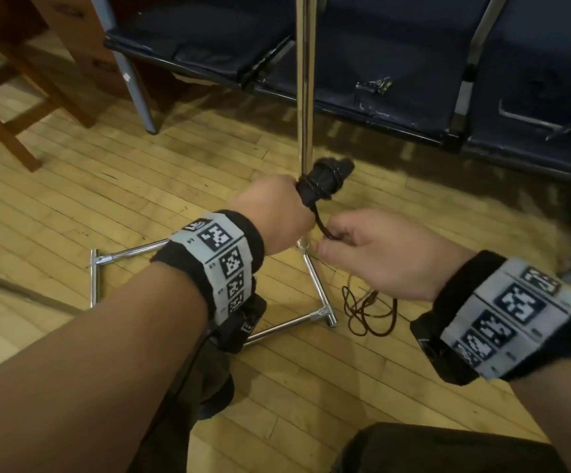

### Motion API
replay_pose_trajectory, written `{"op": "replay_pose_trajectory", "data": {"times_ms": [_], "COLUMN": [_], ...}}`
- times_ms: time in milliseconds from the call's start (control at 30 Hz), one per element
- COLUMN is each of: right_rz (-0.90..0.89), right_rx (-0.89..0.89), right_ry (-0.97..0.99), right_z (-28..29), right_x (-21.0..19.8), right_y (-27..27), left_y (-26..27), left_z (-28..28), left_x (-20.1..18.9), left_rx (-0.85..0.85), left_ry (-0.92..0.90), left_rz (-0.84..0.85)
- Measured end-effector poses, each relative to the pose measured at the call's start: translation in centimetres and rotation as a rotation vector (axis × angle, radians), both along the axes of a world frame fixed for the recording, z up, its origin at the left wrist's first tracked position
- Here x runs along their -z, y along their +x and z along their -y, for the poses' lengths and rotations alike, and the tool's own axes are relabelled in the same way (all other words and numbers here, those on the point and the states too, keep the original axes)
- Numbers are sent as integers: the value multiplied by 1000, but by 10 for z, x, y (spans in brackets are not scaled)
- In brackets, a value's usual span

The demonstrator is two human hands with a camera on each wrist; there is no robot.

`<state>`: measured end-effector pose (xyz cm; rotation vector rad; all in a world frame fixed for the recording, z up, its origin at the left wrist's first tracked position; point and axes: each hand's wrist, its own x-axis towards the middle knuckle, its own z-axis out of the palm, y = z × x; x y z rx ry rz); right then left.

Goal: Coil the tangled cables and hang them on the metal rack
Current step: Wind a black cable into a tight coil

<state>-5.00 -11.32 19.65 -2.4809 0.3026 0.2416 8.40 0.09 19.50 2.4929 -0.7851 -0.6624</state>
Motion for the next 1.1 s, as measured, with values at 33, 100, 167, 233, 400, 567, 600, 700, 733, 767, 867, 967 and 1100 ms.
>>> {"op": "replay_pose_trajectory", "data": {"times_ms": [33,100,167,233,400,567,600,700,733,767,867,967,1100], "right_rz": [19,20,-14,-40,-100,-11,-3,-5,-45,-98,-213,-167,-46], "right_rx": [-72,-128,-111,-63,-2,120,185,363,392,387,234,73,-108], "right_ry": [-101,-181,-165,-67,248,672,797,870,790,684,399,172,-28], "right_z": [-6,-10,-6,3,33,52,54,52,50,47,36,21,2], "right_x": [-7,-17,-22,-23,-16,0,5,22,27,29,23,3,-21], "right_y": [0,-1,-4,-7,-13,-18,-18,-14,-13,-12,-8,-4,1], "left_y": [-2,-12,-24,-32,-45,-46,-44,-28,-19,-10,13,20,6], "left_z": [0,-1,-1,-3,-7,-9,-10,-14,-15,-16,-18,-20,-12], "left_x": [3,9,12,11,-2,-5,-7,-12,-12,-12,-7,-3,7], "left_rx": [76,269,431,544,733,737,686,428,327,230,-12,-77,77], "left_ry": [105,307,434,459,378,198,116,-189,-245,-263,-104,92,265], "left_rz": [40,121,139,129,124,3,-50,-176,-170,-163,-168,-37,78]}}
